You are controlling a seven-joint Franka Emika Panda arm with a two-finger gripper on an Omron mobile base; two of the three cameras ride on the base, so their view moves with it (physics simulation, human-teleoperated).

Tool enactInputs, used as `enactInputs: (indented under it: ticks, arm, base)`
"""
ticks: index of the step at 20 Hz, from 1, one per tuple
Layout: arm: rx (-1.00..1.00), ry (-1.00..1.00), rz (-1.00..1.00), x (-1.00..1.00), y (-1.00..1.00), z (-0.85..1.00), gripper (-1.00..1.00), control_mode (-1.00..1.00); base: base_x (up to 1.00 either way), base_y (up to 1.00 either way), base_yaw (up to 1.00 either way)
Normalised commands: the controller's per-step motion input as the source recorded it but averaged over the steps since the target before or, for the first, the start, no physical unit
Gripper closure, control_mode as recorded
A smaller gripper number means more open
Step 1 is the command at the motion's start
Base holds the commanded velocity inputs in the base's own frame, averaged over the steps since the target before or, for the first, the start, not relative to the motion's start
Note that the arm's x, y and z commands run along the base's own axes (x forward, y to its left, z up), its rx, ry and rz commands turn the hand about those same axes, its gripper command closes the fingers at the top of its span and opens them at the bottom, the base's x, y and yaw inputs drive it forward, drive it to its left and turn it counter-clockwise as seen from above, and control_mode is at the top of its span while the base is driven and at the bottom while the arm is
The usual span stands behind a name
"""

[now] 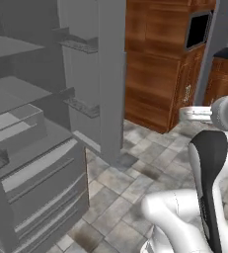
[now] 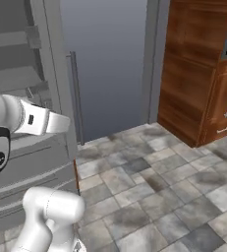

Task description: Pick garlic from the fridge and place it on the plate on the counter.

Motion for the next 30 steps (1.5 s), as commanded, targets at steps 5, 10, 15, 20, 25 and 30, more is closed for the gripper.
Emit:
enactInputs:
  ticks: [5,10,15,20,25,30]
  arm:
    - [0.0,0.0,0.0,0.0,0.0,0.0,1.0,1.0]
    - [0.0,0.0,0.0,0.0,0.0,0.0,1.0,1.0]
    - [0.0,0.0,0.0,0.0,0.0,0.0,1.0,1.0]
    - [0.0,0.0,0.0,0.0,0.0,0.0,1.0,1.0]
    - [0.0,0.0,0.0,0.0,0.0,0.0,1.0,1.0]
    - [0.0,0.0,0.0,0.0,0.0,0.0,1.0,1.0]
  base:
    - [0.01,-0.4,-0.47]
    - [0.0,-0.24,-0.6]
    - [0.05,-0.09,-0.68]
    - [0.16,-0.02,-0.74]
    - [0.08,0.0,-0.7]
    - [0.29,0.14,-0.44]
